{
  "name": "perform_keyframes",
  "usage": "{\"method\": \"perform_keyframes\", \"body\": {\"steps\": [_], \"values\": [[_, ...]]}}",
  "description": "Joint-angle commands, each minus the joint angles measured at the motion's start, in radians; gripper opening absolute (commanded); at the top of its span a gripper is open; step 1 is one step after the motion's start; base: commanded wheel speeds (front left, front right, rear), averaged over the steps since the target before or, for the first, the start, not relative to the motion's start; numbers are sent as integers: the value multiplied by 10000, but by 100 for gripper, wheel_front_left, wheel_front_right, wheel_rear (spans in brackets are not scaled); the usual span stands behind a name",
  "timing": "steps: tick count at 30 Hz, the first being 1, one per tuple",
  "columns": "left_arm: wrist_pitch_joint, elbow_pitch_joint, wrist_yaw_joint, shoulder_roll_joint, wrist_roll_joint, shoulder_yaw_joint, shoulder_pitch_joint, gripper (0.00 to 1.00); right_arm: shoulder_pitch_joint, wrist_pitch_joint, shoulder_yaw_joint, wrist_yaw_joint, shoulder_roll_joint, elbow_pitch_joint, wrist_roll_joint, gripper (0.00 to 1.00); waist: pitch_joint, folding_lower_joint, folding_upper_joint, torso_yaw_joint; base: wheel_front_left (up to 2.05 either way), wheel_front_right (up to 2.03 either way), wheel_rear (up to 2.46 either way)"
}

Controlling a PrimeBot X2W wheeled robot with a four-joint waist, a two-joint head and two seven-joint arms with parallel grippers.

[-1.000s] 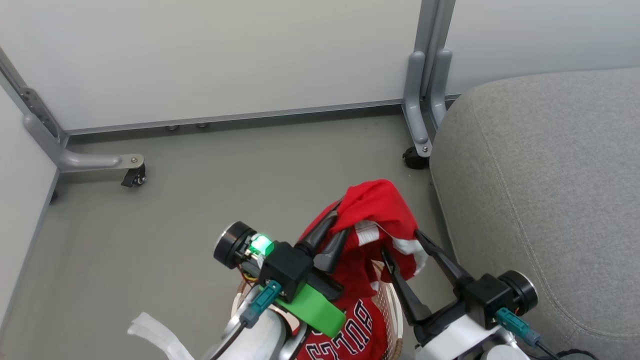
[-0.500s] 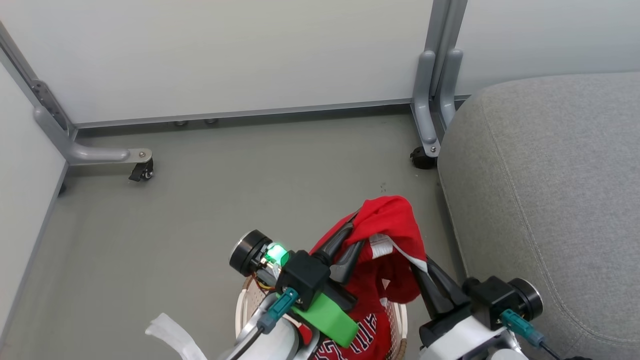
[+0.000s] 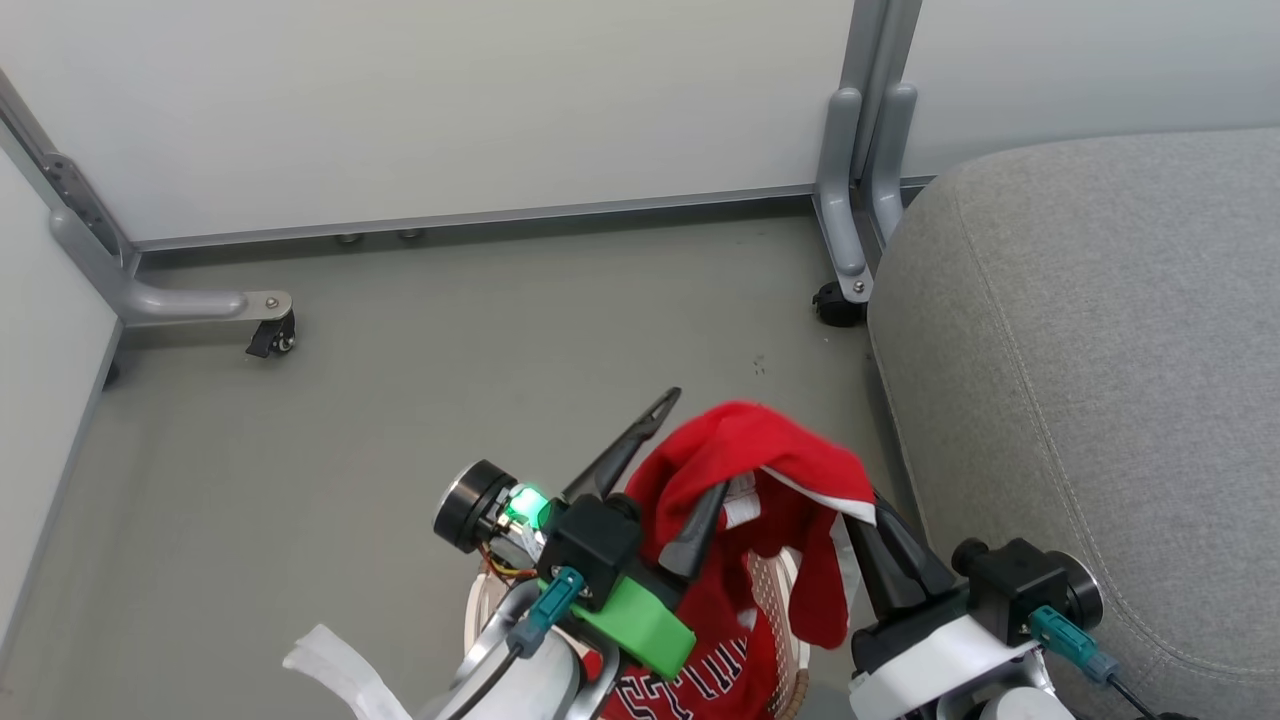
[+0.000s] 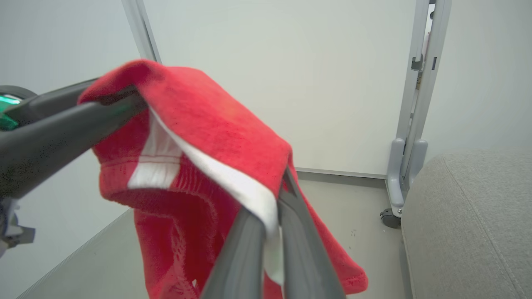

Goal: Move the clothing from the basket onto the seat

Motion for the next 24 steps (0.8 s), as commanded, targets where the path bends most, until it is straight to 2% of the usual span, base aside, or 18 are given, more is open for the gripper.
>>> {"method": "perform_keyframes", "body": {"steps": [1,24], "values": [[-1,-5,47,9,41,50,117,100,26,-33,-44,1,-2,-50,60,0,8,0,0,8,0,0,0],[-1,82,-29,9,43,383,233,100,-63,-33,-262,1,89,-144,22,0,159,0,0,-48,0,0,0]]}}
